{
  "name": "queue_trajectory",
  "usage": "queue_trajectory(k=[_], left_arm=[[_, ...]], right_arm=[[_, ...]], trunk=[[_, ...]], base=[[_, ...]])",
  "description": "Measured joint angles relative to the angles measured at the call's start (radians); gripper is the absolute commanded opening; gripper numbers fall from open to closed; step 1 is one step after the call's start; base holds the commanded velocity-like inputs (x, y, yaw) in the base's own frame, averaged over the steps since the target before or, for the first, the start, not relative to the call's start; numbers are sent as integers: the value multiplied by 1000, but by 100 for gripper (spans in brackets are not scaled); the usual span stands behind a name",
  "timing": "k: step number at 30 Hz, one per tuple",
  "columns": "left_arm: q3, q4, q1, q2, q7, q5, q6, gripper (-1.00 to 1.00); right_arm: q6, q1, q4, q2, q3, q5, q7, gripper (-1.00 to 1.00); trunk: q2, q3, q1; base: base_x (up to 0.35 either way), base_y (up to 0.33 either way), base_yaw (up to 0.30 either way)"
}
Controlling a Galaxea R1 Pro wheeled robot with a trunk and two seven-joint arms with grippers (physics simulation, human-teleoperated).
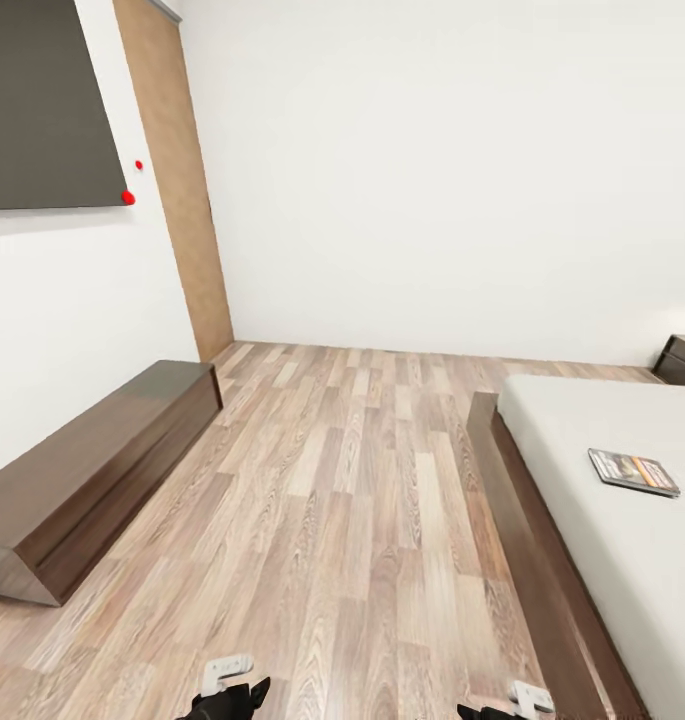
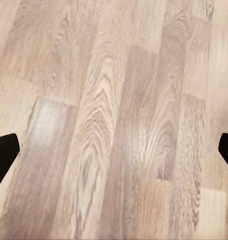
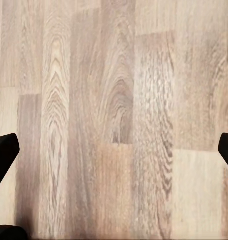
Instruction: In the bedroom, move the book from the bed onto either nightstand, and place the two sandals side by side next to the bed.
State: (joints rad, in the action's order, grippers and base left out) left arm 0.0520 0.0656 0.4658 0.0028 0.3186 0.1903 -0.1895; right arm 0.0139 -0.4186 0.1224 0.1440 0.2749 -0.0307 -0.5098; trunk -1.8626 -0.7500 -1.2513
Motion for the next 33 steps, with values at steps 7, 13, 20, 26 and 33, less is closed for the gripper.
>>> queue_trajectory(k=[7, 13, 20, 26, 33], left_arm=[[0, 0, 0, 0, 0, 0, 0, 100], [0, 0, 0, 0, 0, 0, 0, 100], [0, 0, 0, 0, 0, 0, 0, 100], [1, 0, 0, 2, 0, 0, 0, 100], [2, 0, 0, 4, 0, 2, 0, 100]], right_arm=[[0, 0, 0, 0, 0, 0, 0, 100], [0, 0, 0, 0, 1, 0, 0, 100], [0, 0, 0, 0, 0, 0, 0, 100], [0, 0, -1, 0, 0, 0, 0, 100], [0, 0, 0, 0, 0, 0, 0, 100]], trunk=[[0, 0, 0], [0, 0, 0], [0, 0, 0], [0, 0, 0], [0, 0, 1]], base=[[0, 0, -238], [0, 0, -238], [0, 0, -222], [152, 48, -53], [286, 147, -4]])
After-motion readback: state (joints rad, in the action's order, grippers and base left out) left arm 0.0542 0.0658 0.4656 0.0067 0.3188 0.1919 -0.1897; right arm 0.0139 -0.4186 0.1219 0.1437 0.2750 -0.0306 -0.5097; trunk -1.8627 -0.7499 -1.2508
